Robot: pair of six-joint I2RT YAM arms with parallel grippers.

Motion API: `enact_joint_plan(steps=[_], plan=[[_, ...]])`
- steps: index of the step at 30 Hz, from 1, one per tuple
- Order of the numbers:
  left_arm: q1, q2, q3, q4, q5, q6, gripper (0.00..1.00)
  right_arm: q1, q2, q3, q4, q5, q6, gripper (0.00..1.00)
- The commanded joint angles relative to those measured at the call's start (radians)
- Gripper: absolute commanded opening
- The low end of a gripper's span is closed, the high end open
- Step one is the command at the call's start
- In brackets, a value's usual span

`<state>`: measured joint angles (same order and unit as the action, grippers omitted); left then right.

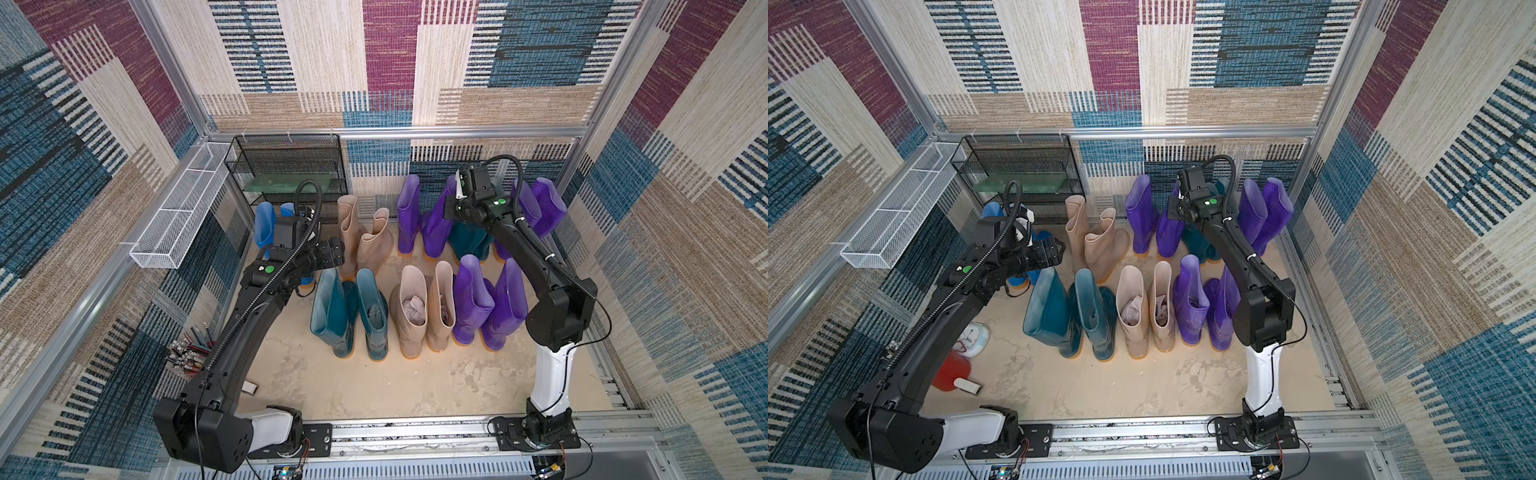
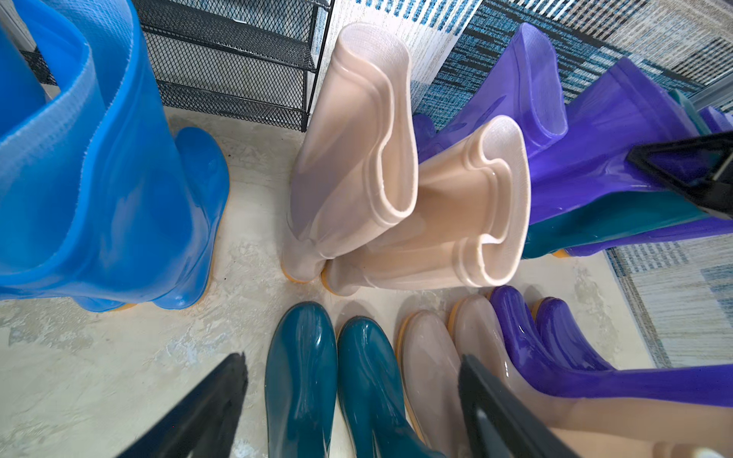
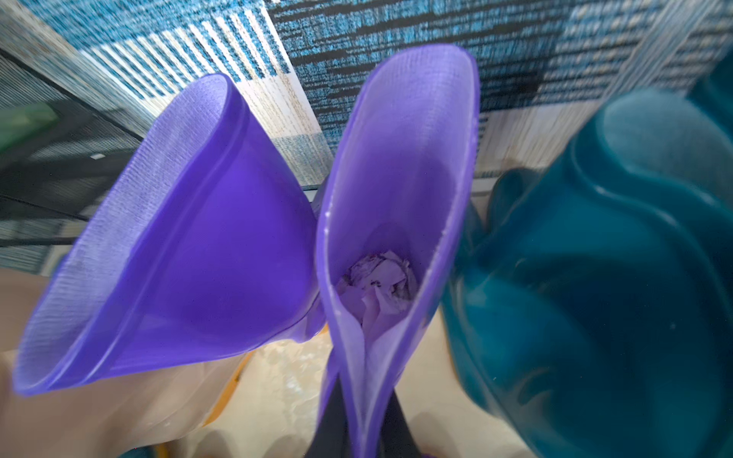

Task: Match and arrange rain boots in pairs
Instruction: Adjust the rain boot at the center of the board.

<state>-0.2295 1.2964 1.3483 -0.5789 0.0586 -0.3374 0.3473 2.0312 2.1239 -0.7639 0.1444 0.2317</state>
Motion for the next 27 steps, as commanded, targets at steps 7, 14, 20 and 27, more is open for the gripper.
enact_joint_plan(steps=[7,14,20,27], plan=[[-0.001,0.011,0.005,0.028,0.027,0.003,0.84,0.039,-0.007,-0.101,0.000,0.299,-0.149,0.00],[0.000,-0.002,-0.006,0.027,0.028,0.007,0.85,0.034,-0.050,-0.122,0.070,0.416,-0.211,0.00],[-0.001,-0.017,-0.014,0.031,0.031,0.011,0.84,0.081,-0.022,-0.081,0.092,0.403,-0.237,0.07],[0.000,-0.058,-0.041,0.040,0.035,0.019,0.85,0.135,0.019,-0.073,0.038,0.361,-0.212,0.21]])
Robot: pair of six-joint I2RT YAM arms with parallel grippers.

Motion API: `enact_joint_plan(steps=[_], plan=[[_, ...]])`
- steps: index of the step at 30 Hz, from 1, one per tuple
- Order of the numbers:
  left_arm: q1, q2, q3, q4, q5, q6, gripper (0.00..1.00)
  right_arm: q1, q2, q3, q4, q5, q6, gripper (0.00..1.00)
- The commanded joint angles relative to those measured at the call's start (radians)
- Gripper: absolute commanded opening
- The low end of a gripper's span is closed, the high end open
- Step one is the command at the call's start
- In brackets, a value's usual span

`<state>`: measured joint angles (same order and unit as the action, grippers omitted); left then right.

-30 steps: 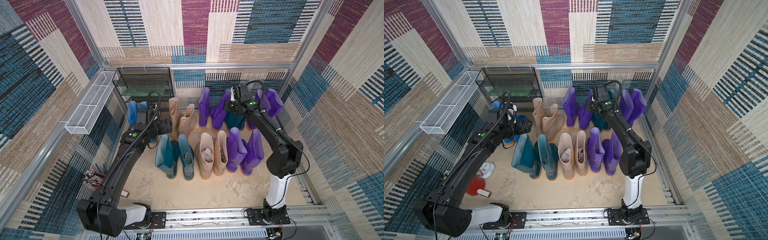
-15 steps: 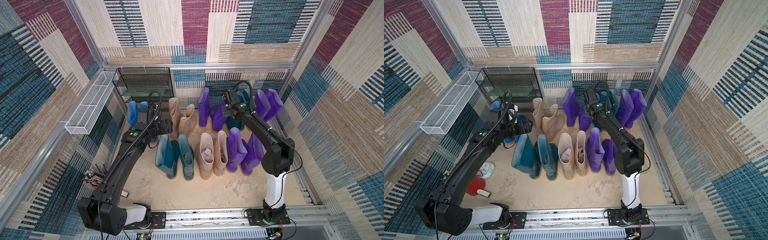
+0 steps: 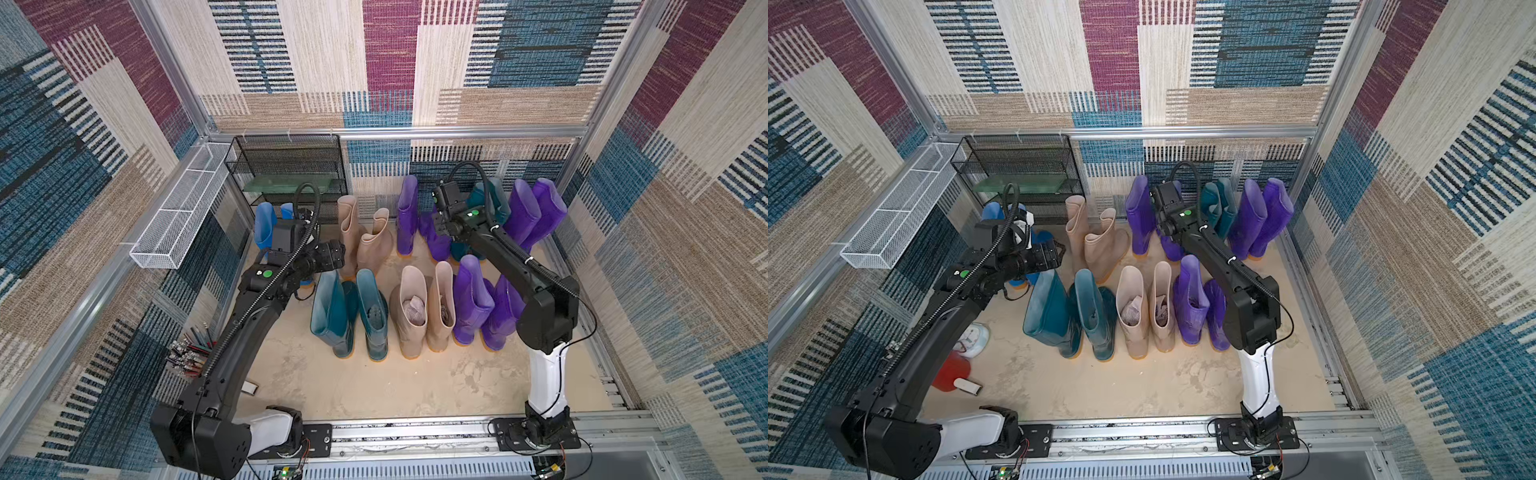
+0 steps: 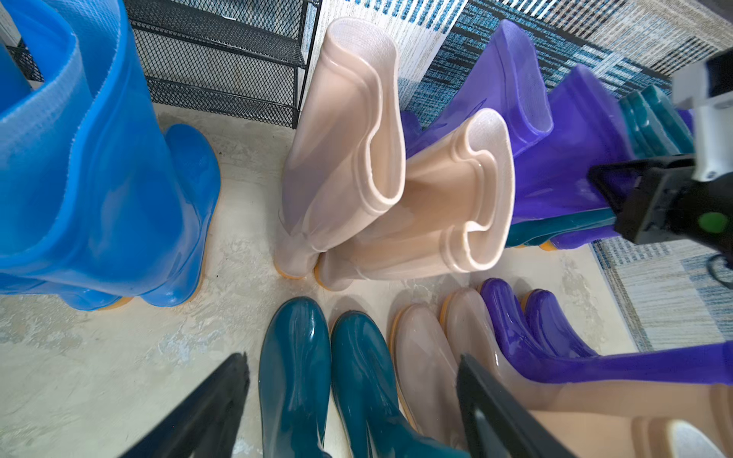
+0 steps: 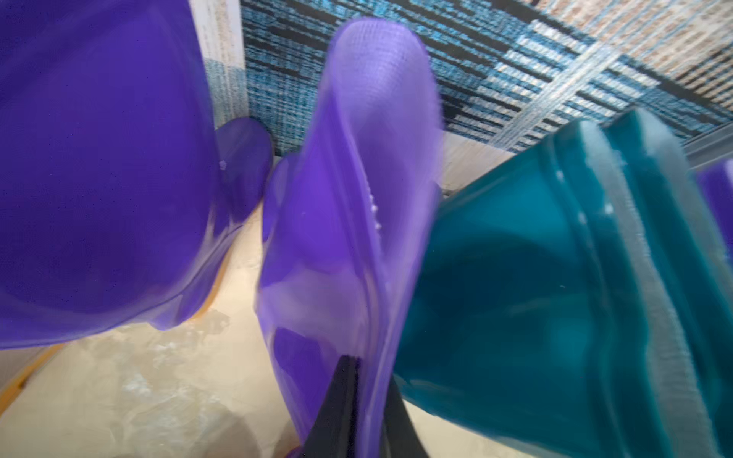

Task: Match and arrange rain boots in pairs
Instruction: Adjust the rain boot at the center of the board.

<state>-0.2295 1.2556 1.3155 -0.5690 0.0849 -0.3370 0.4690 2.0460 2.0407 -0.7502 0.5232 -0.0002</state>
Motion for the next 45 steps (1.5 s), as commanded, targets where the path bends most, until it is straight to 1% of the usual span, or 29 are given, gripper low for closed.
enact_joint_plan(steps=[1,2,3,6,10,13,16,19,21,23,25,27,29,31,34,35,37,38,39,41,43,44,45], plan=[[-0.001,-0.022,-0.013,0.033,0.009,0.016,0.85,0.022,0.005,0.005,0.021,-0.026,0.029,0.27],[0.000,-0.029,-0.017,0.037,0.012,0.014,0.85,0.033,0.007,0.004,0.012,-0.033,0.037,0.39],[-0.001,-0.034,-0.021,0.040,0.019,0.012,0.85,0.041,0.009,0.007,0.002,-0.037,0.044,0.49],[-0.001,-0.042,-0.030,0.042,0.027,0.018,0.87,0.063,0.017,0.033,-0.042,-0.002,0.072,0.61],[0.000,-0.033,-0.012,0.018,-0.002,0.038,0.91,0.065,0.004,0.105,-0.107,0.049,0.110,0.73],[0.001,-0.003,0.045,-0.025,-0.007,0.063,0.95,0.066,-0.028,0.124,-0.102,0.067,0.111,0.77],[-0.002,0.068,0.165,-0.107,-0.007,0.081,0.96,0.073,-0.066,0.119,-0.060,0.054,0.101,0.80],[-0.016,0.160,0.298,-0.177,0.010,0.101,0.91,0.084,-0.083,0.121,-0.008,0.002,0.101,0.81],[-0.048,0.232,0.390,-0.217,0.004,0.127,0.85,0.094,-0.078,0.123,0.044,-0.041,0.098,0.83],[-0.092,0.321,0.504,-0.276,-0.021,0.169,0.77,0.096,-0.045,0.160,0.073,-0.100,0.127,0.86],[-0.134,0.404,0.603,-0.320,-0.050,0.205,0.76,0.094,0.012,0.229,0.071,-0.163,0.157,0.87],[-0.164,0.484,0.693,-0.355,-0.093,0.233,0.76,0.095,0.081,0.314,0.056,-0.213,0.170,0.89],[-0.193,0.570,0.790,-0.402,-0.169,0.265,0.77,0.096,0.147,0.397,0.034,-0.239,0.193,0.91],[-0.197,0.642,0.862,-0.427,-0.198,0.273,0.79,0.086,0.186,0.416,0.039,-0.248,0.226,0.93],[-0.200,0.736,0.956,-0.461,-0.248,0.277,0.80,0.065,0.221,0.409,0.048,-0.303,0.272,0.94],[-0.199,0.759,0.977,-0.466,-0.253,0.281,0.80,0.063,0.232,0.407,0.054,-0.317,0.273,0.93],[-0.199,0.800,1.010,-0.468,-0.232,0.295,0.79,0.063,0.251,0.409,0.058,-0.348,0.266,0.87],[-0.198,0.817,1.025,-0.468,-0.228,0.296,0.77,0.063,0.253,0.409,0.059,-0.355,0.262,0.84],[-0.198,0.834,1.039,-0.468,-0.221,0.296,0.74,0.063,0.253,0.402,0.065,-0.360,0.257,0.77],[-0.197,0.868,1.070,-0.469,-0.220,0.294,0.59,0.060,0.253,0.400,0.068,-0.355,0.251,0.56],[-0.196,0.897,1.098,-0.470,-0.221,0.289,0.42,0.056,0.246,0.397,0.059,-0.351,0.239,0.27],[-0.195,0.906,1.105,-0.470,-0.219,0.285,0.35,0.054,0.242,0.396,0.053,-0.348,0.230,0.18],[-0.194,0.918,1.120,-0.471,-0.217,0.281,0.26,0.053,0.236,0.394,0.047,-0.349,0.216,0.11]])
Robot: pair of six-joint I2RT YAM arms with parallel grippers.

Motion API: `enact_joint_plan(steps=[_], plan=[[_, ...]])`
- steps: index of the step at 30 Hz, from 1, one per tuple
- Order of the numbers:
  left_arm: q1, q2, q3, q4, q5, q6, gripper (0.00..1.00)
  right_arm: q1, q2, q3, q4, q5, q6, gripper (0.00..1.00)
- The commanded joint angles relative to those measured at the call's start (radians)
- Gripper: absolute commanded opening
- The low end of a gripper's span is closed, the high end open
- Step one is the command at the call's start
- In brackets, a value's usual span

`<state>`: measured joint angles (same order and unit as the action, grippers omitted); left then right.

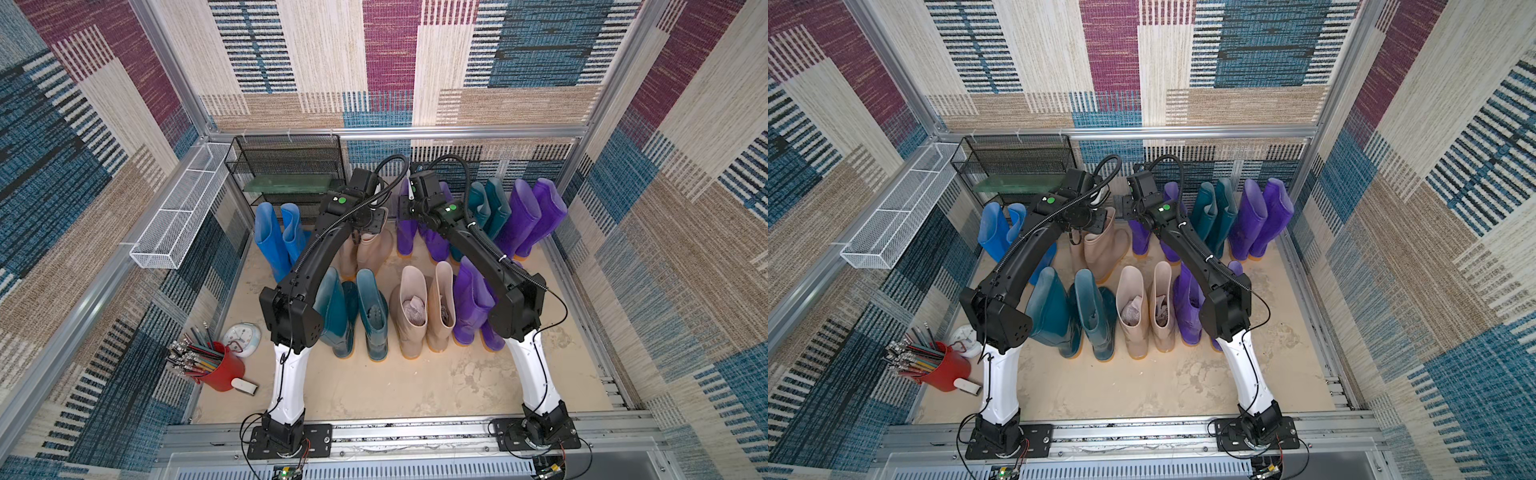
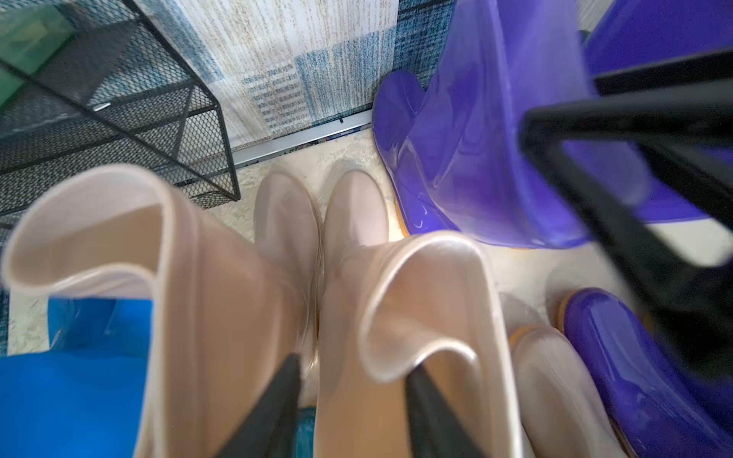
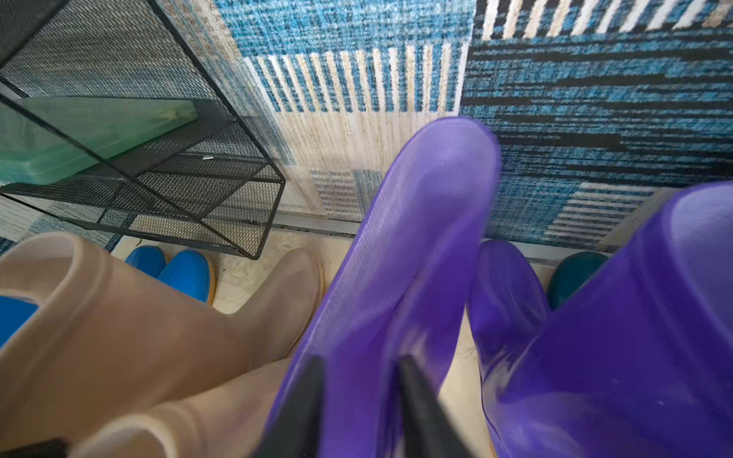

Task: Match and arrange rain boots in pairs
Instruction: Adjust the rain boot at the center of the board.

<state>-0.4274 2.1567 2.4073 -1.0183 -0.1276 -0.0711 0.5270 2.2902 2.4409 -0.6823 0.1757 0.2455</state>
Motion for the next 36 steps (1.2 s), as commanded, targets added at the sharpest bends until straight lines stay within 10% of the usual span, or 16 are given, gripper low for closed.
enact_joint_plan(steps=[1,3,15,26,32,36], plan=[[0.007,0.026,0.042,-0.023,-0.005,0.008,0.15,-0.007,-0.014,-0.008,-0.030,-0.006,-0.039,0.06],[0.011,0.040,0.067,-0.023,-0.021,-0.017,0.00,-0.014,-0.027,-0.022,-0.032,-0.045,-0.060,0.00],[0.072,-0.004,0.013,0.054,-0.191,-0.296,0.00,-0.027,-0.073,-0.062,-0.088,-0.114,-0.071,0.00],[0.069,-0.027,0.009,0.120,0.089,-0.252,0.00,-0.015,-0.130,-0.115,-0.053,-0.021,0.001,0.00],[0.047,-0.077,-0.012,0.120,0.204,-0.124,0.67,-0.011,-0.120,-0.120,-0.053,-0.011,0.069,0.00],[0.026,-0.052,0.003,0.076,0.213,-0.032,0.85,-0.013,-0.115,-0.120,-0.060,-0.011,0.077,0.00]])
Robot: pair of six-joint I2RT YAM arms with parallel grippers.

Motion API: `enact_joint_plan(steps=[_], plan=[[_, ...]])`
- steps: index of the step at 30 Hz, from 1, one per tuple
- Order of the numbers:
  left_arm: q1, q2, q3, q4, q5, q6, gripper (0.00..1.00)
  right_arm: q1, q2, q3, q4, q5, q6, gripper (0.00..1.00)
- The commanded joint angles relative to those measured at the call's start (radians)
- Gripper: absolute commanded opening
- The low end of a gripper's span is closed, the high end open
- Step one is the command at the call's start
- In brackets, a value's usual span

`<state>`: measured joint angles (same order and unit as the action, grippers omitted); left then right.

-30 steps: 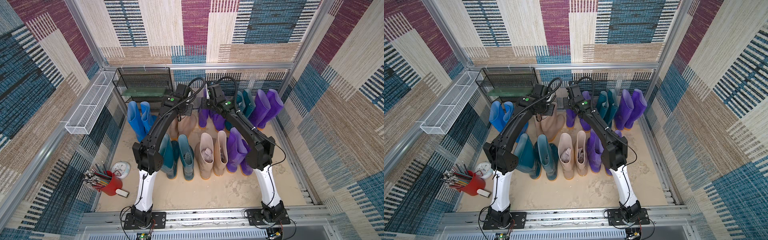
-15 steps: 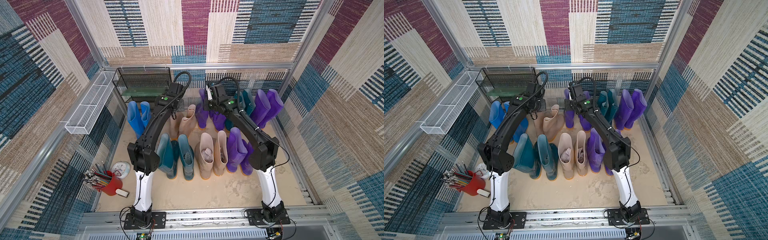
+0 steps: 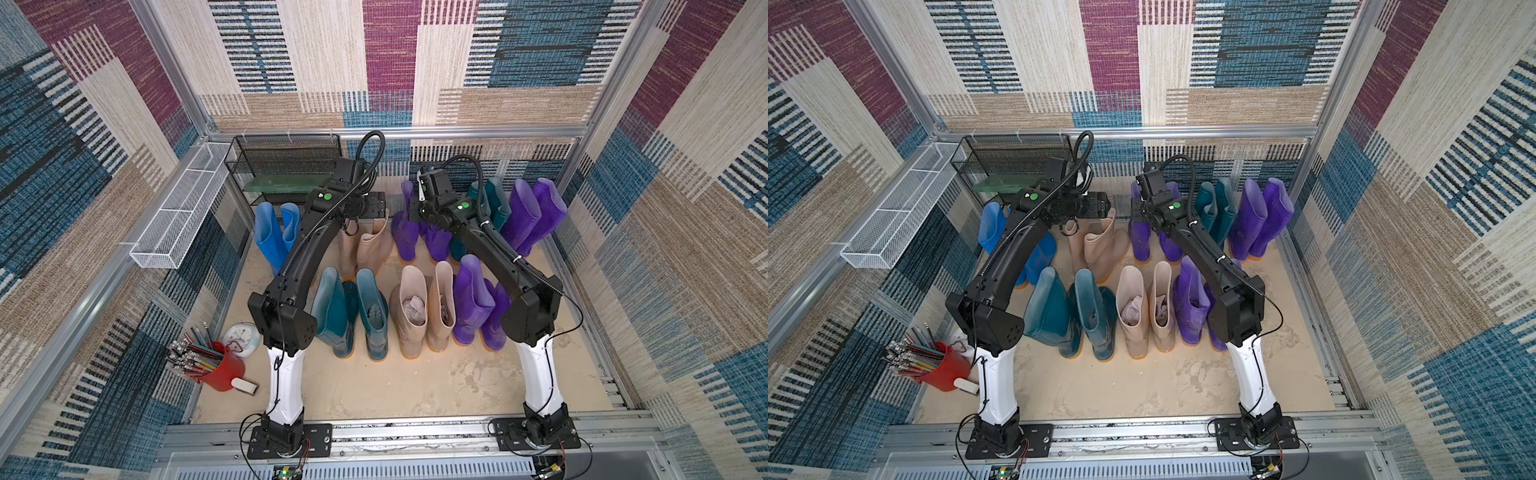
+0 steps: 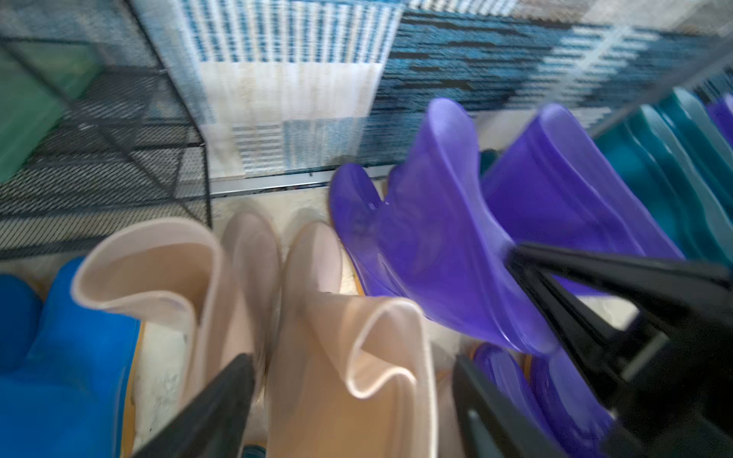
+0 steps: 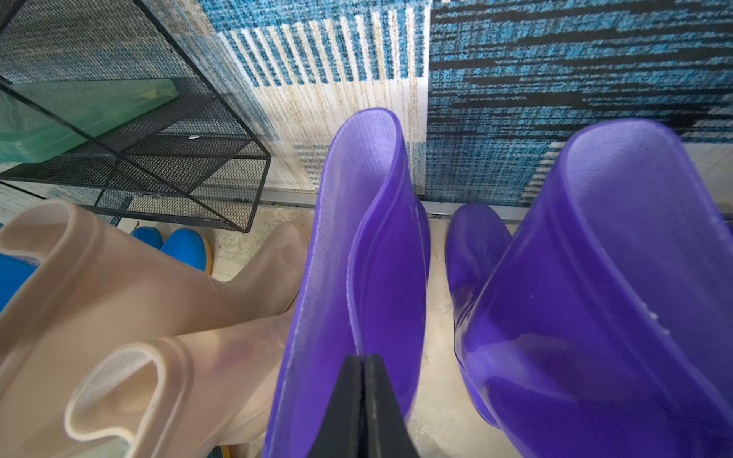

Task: Match and arrange rain boots in pairs
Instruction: Adjust the rain boot at the center of the board.

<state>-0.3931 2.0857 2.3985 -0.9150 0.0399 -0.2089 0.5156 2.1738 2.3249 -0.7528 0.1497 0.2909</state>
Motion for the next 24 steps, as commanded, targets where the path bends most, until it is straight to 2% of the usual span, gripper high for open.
enact_joint_plan(steps=[1,5,7,8,12,13,19,24], plan=[[-0.010,0.036,0.027,-0.044,0.047,0.118,0.86,-0.002,0.001,-0.004,0.008,0.008,0.036,0.00],[-0.014,0.118,0.084,-0.076,-0.020,0.140,0.85,-0.002,0.003,-0.008,-0.003,0.003,0.042,0.00],[-0.015,0.154,0.111,-0.072,-0.027,0.140,0.78,-0.002,0.003,-0.014,-0.008,0.003,0.041,0.00],[-0.015,0.178,0.133,-0.071,-0.036,0.140,0.68,-0.004,0.003,-0.016,-0.011,0.004,0.042,0.00],[-0.014,0.235,0.205,-0.042,-0.077,0.109,0.09,-0.007,-0.007,-0.033,-0.006,-0.002,0.046,0.00],[-0.014,0.236,0.204,-0.020,-0.085,0.090,0.00,-0.007,-0.010,-0.040,-0.002,-0.005,0.049,0.00],[-0.013,0.225,0.182,0.078,-0.255,-0.036,0.00,0.003,-0.013,-0.050,0.022,-0.034,0.078,0.00],[-0.013,0.236,0.182,0.106,-0.293,-0.043,0.00,0.012,-0.023,-0.079,0.066,-0.062,0.118,0.00]])
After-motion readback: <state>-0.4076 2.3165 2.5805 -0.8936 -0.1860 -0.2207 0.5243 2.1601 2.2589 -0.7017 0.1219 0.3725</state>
